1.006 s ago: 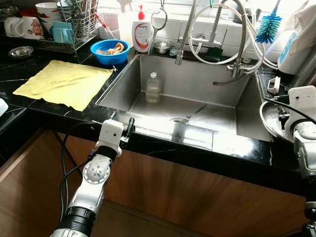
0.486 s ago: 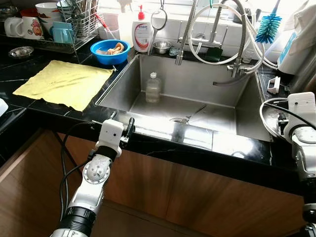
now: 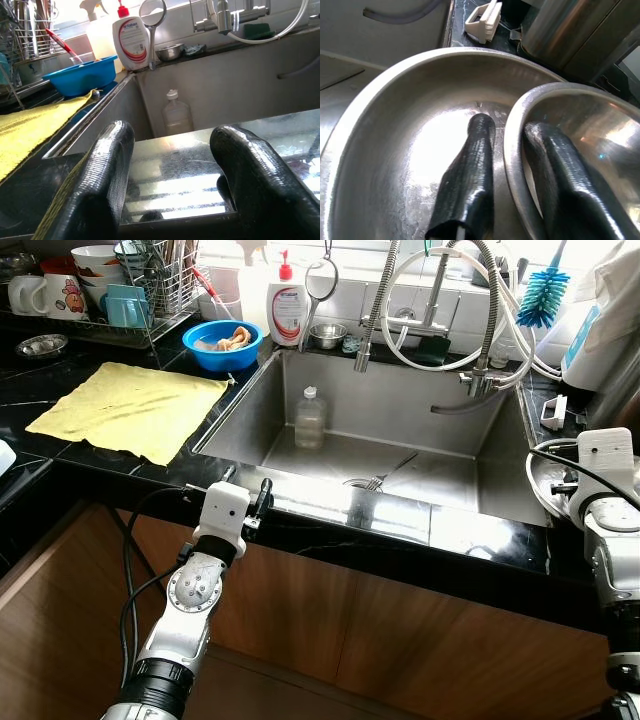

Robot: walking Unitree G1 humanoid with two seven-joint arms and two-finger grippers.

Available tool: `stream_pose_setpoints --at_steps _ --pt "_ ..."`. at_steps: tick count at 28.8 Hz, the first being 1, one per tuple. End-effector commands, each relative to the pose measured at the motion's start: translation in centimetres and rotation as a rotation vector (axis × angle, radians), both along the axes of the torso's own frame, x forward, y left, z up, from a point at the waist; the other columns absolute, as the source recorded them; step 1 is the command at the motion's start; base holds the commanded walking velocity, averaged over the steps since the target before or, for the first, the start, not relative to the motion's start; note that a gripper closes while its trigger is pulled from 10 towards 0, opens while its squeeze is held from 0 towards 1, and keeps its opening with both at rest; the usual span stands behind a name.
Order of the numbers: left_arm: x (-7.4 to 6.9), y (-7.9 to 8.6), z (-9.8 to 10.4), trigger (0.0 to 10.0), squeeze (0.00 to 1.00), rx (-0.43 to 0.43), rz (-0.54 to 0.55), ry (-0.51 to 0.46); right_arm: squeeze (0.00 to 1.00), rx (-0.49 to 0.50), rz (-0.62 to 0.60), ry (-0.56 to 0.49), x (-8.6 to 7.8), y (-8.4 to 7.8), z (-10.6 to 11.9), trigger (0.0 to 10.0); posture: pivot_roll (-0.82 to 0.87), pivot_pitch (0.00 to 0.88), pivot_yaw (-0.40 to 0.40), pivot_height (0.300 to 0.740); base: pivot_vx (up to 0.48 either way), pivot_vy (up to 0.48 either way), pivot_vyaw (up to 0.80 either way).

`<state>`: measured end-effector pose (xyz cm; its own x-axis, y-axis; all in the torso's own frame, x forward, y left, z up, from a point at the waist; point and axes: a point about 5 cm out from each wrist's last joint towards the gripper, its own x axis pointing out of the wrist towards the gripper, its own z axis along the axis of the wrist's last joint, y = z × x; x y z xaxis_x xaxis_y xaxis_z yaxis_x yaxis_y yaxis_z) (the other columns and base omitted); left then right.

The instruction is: Kitchen organization

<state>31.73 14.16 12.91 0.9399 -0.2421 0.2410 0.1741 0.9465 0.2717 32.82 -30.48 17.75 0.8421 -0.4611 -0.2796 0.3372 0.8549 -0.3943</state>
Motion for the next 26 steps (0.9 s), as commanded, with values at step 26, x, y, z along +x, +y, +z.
stream_pose_setpoints --at_steps 26 --pt "0.0 0.4 -1.5 10.0 0.0 0.017 0.02 0.081 0.0 -0.125 0.026 -0.267 1.4 1.9 6.1 0.0 0.0 0.0 -0.026 0.74 0.0 0.0 0.0"
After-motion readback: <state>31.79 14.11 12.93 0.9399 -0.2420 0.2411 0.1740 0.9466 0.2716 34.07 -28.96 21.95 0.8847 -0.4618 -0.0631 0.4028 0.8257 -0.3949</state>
